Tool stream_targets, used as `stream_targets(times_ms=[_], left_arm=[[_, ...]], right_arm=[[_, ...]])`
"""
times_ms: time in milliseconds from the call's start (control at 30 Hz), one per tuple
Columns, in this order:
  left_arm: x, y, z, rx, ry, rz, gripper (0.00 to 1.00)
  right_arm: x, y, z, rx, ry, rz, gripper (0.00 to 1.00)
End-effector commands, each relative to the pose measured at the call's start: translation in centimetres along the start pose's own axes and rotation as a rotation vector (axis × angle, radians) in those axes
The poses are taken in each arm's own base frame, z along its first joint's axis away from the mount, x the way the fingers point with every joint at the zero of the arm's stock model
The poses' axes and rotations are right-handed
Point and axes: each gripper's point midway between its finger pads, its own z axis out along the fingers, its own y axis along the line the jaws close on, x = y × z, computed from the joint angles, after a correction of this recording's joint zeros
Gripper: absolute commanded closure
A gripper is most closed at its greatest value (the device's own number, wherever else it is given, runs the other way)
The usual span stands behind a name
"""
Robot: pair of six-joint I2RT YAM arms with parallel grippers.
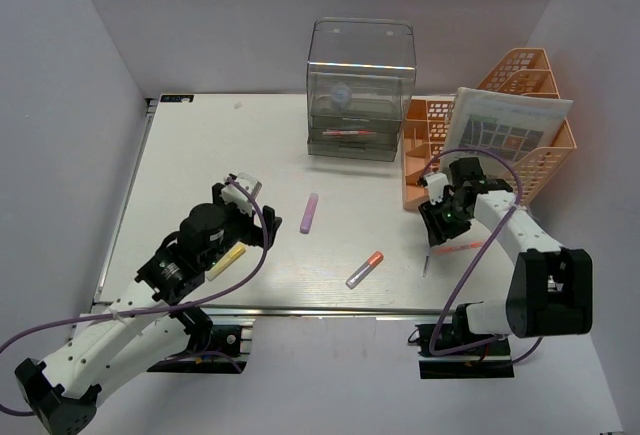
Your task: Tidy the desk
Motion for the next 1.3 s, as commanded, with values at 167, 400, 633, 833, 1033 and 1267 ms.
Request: stream_targets(times_ms=[167,400,633,833,1033,1267], left_arm=[[-0.2,-0.5,0.1,0.029,-0.006,0.003,0.02],[-0.2,-0.7,0.1,0.04,-0.008,0.007,0.02],[-0.1,-0.6,0.0,0.035,-0.008,0.007,0.02],[-0.2,-0.5,0.1,0.032,-0.009,0.007,0.02],[-0.1,-0.5,0.1,0.032,-0.007,0.008,0.02],[-0.1,-0.5,0.1,0.029,-0.007,0.008,0.02]], right_arm=[[-1.2,0.6,1.6,-0.006,0.02,0.048,0.45],[-0.8,0.3,3.0,0.013,0.042,0.092,0.44],[-0.8,0.3,3.9,0.016,0.058,0.095,0.45],[-0.6,0.1,4.3,0.038,0.07,0.087,0.45],[-0.2,0.2,4.8,0.04,0.104,0.08,0.46],[-0.3,0.8,5.3,0.01,0.122,0.075,0.49]])
